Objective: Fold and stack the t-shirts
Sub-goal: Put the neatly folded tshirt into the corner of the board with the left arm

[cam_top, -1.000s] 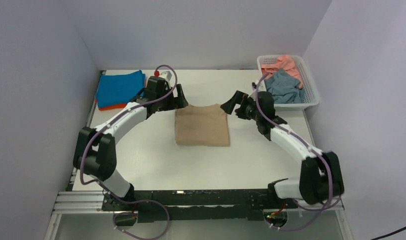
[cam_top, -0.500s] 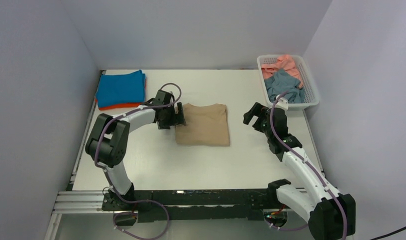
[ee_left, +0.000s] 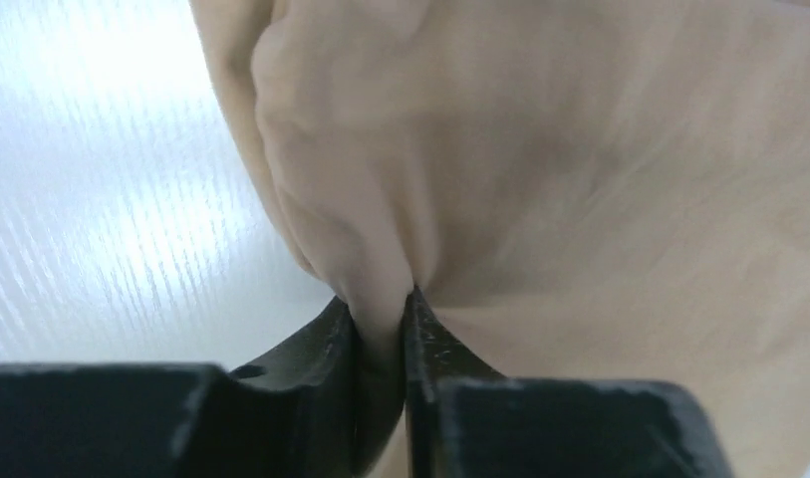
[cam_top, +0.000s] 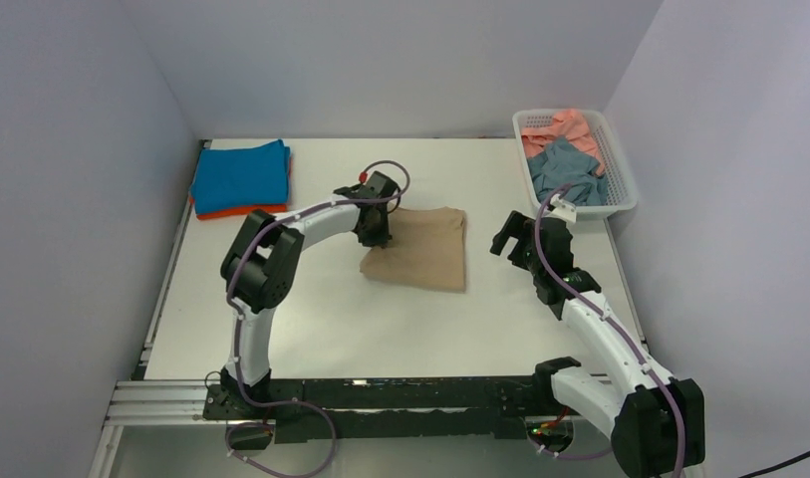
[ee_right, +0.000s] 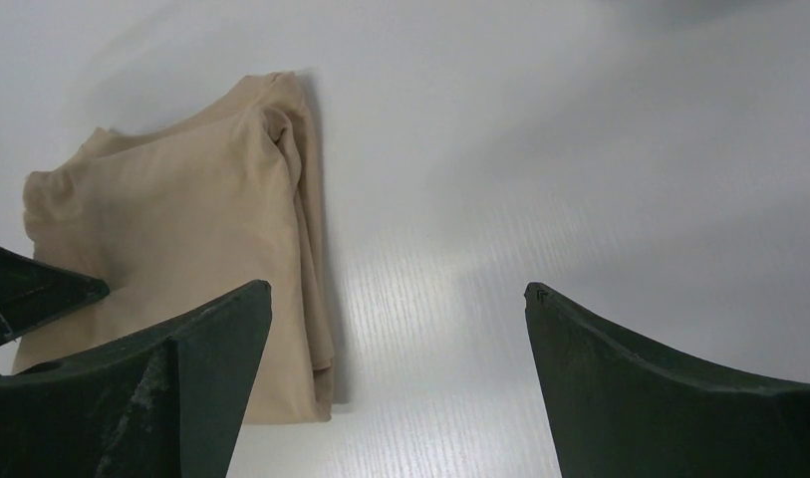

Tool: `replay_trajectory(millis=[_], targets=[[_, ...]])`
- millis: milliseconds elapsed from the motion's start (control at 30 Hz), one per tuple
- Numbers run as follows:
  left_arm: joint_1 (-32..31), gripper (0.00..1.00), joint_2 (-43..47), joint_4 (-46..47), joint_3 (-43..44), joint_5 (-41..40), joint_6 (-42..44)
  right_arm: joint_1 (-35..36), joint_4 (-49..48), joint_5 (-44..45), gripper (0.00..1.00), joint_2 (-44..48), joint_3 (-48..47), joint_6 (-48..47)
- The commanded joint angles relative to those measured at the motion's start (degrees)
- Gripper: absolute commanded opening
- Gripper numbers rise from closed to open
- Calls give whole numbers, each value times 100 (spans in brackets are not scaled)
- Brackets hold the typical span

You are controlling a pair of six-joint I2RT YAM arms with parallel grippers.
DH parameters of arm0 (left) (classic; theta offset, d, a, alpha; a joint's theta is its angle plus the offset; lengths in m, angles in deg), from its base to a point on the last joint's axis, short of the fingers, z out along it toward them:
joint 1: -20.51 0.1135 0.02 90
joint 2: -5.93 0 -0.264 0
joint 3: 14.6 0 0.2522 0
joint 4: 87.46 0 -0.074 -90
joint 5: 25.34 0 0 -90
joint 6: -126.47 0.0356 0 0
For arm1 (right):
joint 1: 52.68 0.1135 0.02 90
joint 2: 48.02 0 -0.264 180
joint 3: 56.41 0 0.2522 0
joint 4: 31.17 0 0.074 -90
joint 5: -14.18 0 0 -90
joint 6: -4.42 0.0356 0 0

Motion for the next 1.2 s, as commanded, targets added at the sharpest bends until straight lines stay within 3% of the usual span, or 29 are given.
replay_trajectory(millis=[0,33,267,467,867,1167], targets=[[-330,5,-838,-1524,647,-1182,-74,-73,-185,15,100,-36,14,-143],[-330,0,-912,-1686,825,-1317,-71,-73,-189,-5,100,-59,14,-156],[-305,0,-739,-2241,1875,-2771,585,-112,-233,-52,100,-75,47,-249],[-9,0,-581,-1126,2011,-3985,2238,-123,-233,77,100,-16,83,-318],[1288,0,-517,1062,2172,-3938,4637,-137,-393,425,100,-13,181,-499],[1863,0,-447,1091,3022,-4021,5249,-131,-374,506,100,-191,145,-511]])
